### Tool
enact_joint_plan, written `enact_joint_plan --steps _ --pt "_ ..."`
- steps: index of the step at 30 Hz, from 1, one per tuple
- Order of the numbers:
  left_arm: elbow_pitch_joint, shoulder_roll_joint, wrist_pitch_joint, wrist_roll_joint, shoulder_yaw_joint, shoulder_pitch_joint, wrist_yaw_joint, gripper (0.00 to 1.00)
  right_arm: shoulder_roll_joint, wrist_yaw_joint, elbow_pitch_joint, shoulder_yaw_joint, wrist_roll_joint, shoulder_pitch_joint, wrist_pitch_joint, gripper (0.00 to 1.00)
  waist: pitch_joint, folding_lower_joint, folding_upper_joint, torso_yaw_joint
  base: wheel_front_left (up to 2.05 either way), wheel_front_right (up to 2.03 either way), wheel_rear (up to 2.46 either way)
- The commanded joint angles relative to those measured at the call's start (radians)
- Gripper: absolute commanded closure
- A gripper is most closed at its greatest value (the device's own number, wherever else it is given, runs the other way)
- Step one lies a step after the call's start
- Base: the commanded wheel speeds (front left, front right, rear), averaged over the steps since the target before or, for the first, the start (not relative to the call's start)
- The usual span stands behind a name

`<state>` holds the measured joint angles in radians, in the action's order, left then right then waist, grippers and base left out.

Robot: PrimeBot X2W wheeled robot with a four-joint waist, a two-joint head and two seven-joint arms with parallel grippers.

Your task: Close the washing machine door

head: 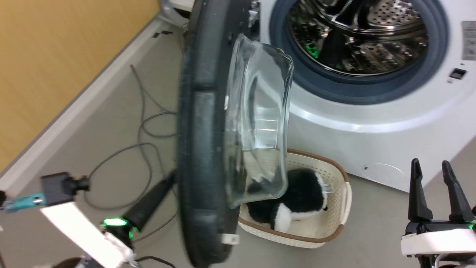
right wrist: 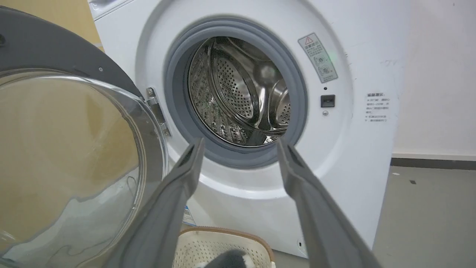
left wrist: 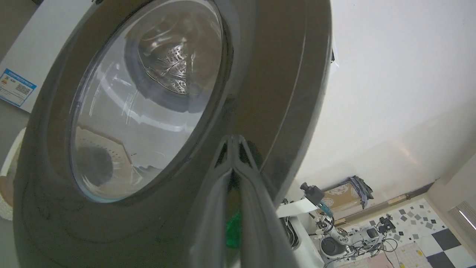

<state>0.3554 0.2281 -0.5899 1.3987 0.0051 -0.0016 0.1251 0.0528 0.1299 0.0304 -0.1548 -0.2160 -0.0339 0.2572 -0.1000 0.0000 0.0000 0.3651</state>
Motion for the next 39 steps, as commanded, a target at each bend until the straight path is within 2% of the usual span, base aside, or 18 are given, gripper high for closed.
enact_joint_plan --steps 1,10,18,24,31,39 --pt "0.009 0.004 0.008 -0.009 -0.014 0.010 0.005 1.00 -0.003 0.001 -0.001 -0.002 -0.001 -0.007 0.005 0.00 0.001 0.0000 0.0000 -0.018 0.00 0.00 0.00" --pt "0.015 0.056 0.124 -0.087 -0.267 -0.032 0.006 1.00 -0.003 0.001 -0.004 0.000 0.007 -0.019 0.005 0.00 -0.012 0.0000 0.0000 -0.132 0.00 0.00 0.00" --pt "-0.084 0.075 0.280 -0.098 -0.436 -0.137 0.006 1.00 -0.003 0.001 -0.003 0.005 0.009 -0.039 0.005 0.00 -0.033 0.0000 0.0000 -0.249 0.00 0.00 0.00" --pt "-0.174 0.068 0.394 -0.077 -0.540 -0.225 0.006 1.00 -0.003 0.001 -0.002 0.007 0.006 -0.048 0.005 0.00 -0.045 0.0000 0.0000 -0.324 0.00 0.00 0.00" --pt "-0.293 0.057 0.514 -0.057 -0.639 -0.314 0.006 1.00 -0.003 0.001 0.001 0.019 0.004 -0.049 0.005 0.00 -0.049 0.0000 0.0000 -0.378 0.00 0.00 0.00" --pt "-0.349 0.094 0.613 -0.013 -0.717 -0.355 0.006 1.00 -0.003 0.001 0.005 0.022 -0.003 -0.044 0.005 0.00 -0.037 0.0000 0.0000 -0.393 0.00 0.00 0.00"
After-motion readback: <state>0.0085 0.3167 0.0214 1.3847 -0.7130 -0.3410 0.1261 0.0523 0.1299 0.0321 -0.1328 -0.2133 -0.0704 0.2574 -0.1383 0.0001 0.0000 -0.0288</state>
